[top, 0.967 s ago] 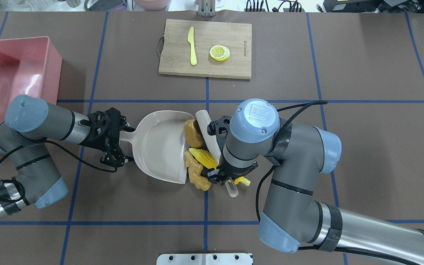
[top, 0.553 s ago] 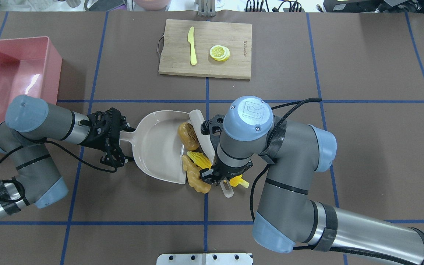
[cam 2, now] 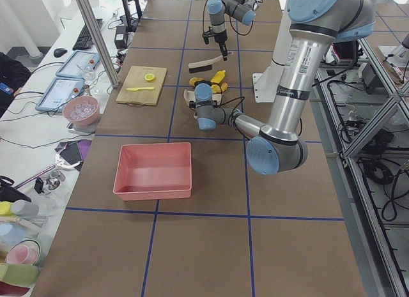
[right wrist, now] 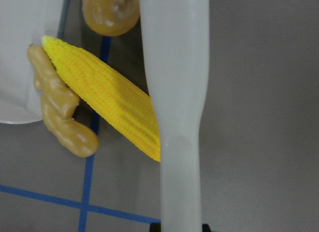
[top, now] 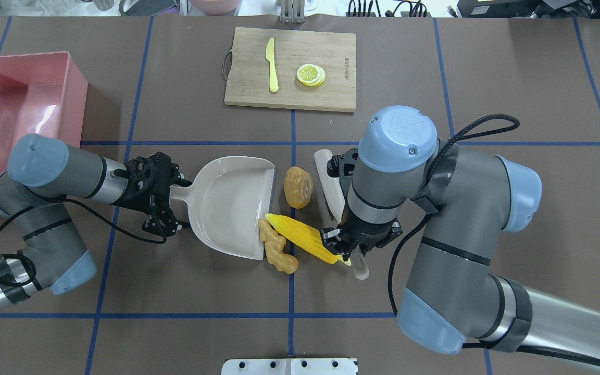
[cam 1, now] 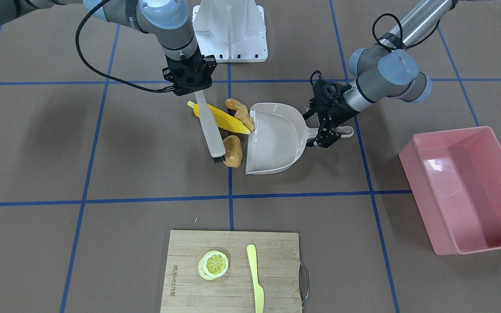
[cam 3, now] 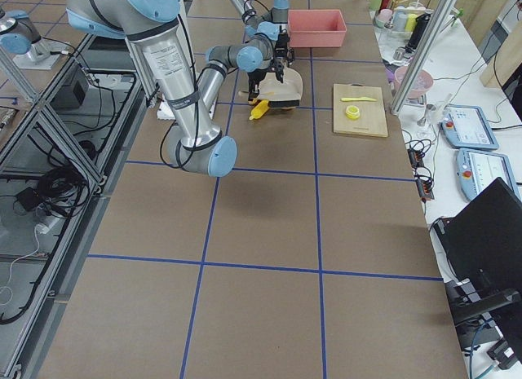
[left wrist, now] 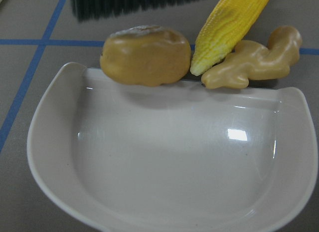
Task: Sweep and dump trash into bin
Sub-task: 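Sweep the corn, ginger and potato toward the dustpan with the right gripper's brush, then pull the brush back toward the robot with the right gripper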
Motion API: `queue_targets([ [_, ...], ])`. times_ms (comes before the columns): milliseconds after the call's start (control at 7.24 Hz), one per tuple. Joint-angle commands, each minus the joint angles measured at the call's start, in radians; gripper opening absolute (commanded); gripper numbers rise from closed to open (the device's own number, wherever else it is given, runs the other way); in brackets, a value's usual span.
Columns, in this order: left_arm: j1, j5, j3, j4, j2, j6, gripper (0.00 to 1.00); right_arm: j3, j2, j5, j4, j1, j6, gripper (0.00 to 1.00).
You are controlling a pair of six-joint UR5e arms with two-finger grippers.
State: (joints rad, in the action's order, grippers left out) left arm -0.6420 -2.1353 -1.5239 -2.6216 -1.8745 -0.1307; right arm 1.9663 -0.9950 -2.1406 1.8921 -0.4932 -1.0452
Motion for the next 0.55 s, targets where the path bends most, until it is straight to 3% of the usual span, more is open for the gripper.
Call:
queue_targets([
  [0,-0.001,-0.002,-0.001,0.0,0.0,-0.001,0.99,0.049,-0.05,-0.022,0.027,0.036,-0.257,0.0],
  [415,-0.001,-0.002,-0.002,0.0,0.0,-0.001,0.99,0.069,-0.099,-0.028,0.012,0.096,-0.426,0.0],
])
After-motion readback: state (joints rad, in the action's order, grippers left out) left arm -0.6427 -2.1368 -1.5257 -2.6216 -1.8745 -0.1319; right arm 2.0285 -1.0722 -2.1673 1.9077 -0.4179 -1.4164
